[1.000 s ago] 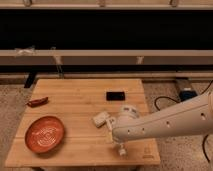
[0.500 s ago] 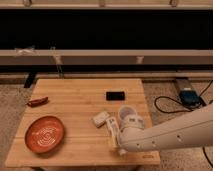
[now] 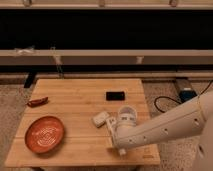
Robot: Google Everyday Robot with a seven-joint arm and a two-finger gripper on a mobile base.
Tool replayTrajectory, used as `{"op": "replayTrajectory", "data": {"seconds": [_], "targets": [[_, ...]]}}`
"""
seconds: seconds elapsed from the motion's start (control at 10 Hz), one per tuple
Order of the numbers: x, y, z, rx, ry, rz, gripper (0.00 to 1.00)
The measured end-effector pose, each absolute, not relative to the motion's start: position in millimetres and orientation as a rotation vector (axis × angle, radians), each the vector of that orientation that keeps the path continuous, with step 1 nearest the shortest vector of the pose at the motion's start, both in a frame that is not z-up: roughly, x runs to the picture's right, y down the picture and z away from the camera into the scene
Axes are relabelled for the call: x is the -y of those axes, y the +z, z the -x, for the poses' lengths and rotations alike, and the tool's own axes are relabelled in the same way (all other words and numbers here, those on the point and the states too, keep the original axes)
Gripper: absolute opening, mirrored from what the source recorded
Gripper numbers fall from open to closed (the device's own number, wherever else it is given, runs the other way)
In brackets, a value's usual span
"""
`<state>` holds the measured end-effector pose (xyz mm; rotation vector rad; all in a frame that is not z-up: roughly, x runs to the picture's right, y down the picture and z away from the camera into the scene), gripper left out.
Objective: Stand the bottle upright
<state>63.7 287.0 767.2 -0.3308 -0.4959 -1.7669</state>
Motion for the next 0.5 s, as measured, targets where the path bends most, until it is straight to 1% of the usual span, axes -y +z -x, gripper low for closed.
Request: {"op": "replayTrajectory", "data": {"seconds": [0.2, 0.3, 0.5], "targets": [[-287.5, 771.0, -61.5, 0.496, -1.781, 0.356, 0.44], [-287.9, 771.4, -60.9, 0.495, -1.787, 0.366, 0.36], [-289.8, 770.8, -60.5, 0.481, -1.8, 0.41, 0.14]]}}
